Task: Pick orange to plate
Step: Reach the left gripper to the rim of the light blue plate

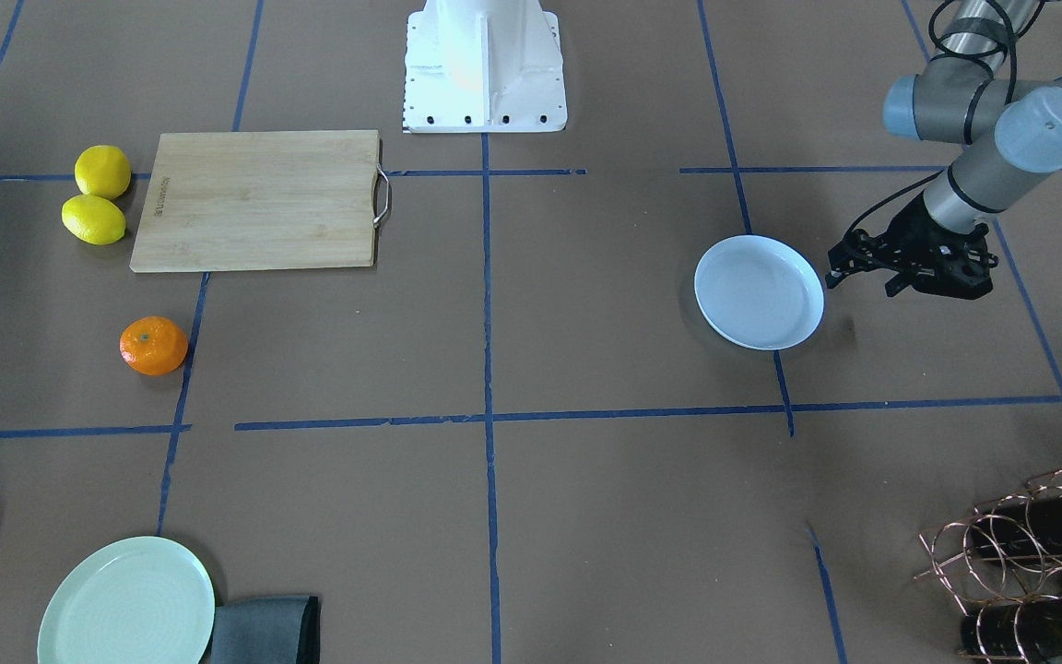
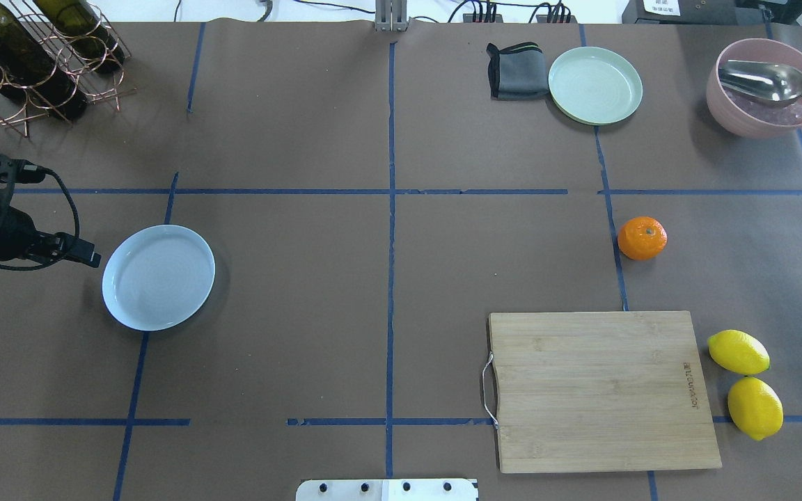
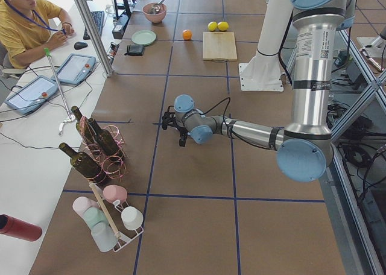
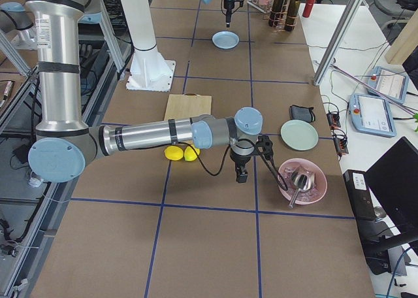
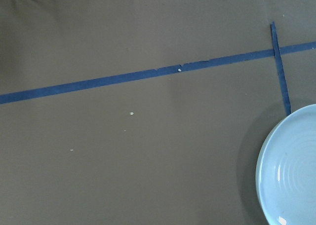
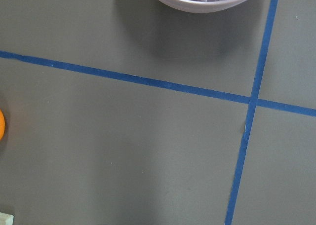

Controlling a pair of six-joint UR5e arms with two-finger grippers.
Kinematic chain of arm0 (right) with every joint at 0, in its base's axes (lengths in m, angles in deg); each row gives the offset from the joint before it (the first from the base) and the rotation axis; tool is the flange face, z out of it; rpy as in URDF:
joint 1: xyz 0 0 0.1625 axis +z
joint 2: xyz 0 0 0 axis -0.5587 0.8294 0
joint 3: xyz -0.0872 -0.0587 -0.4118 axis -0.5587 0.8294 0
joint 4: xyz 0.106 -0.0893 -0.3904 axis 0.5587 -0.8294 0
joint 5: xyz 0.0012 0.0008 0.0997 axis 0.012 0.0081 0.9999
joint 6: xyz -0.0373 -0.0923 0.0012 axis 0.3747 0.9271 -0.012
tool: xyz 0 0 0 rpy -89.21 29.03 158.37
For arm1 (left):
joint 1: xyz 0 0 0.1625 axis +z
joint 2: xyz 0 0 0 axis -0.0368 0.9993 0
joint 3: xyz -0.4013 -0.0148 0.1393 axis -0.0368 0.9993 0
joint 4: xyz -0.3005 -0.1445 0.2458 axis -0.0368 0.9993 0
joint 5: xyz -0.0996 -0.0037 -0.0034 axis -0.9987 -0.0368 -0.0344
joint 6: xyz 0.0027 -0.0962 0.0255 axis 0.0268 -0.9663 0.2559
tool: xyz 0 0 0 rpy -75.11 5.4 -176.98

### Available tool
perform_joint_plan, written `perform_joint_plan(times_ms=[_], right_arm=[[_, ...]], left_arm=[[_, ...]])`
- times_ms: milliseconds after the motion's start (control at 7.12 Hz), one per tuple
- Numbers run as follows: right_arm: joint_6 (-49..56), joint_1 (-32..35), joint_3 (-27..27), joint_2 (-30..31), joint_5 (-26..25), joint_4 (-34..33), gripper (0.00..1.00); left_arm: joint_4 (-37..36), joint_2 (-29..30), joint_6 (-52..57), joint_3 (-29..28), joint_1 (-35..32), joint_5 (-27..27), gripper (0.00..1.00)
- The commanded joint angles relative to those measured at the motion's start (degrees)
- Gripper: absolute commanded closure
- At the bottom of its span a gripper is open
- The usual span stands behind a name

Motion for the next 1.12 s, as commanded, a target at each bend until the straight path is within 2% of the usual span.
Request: perform_joint_plan(times_ms=[0, 281, 421, 562, 983], right_arm=[[-0.09, -0.05, 0.05, 0.03, 0.00, 0.00, 0.00], [-0.18, -0.49, 0.05, -0.06, -0.09, 0.00, 0.00], [-0.18, -0.49, 0.05, -0.06, -0.09, 0.00, 0.00], [-0.18, -0.58, 0.05, -0.06, -0.09, 0.00, 0.00], [-0.18, -0.58, 0.13, -0.06, -0.09, 0.00, 0.00]], left_arm=[[-0.01, 1.61, -3.71, -1.14, 3.94, 0.38, 0.00], [-0.01, 1.70, -3.72, -1.75, 4.04, 0.38, 0.16], [-0.01, 1.78, -3.72, -1.93, 4.13, 0.38, 0.51], [-0.01, 1.96, -3.46, -1.94, 4.13, 0.30, 1.00], [-0.01, 2.40, -3.98, -1.06, 4.04, -0.40, 1.00]])
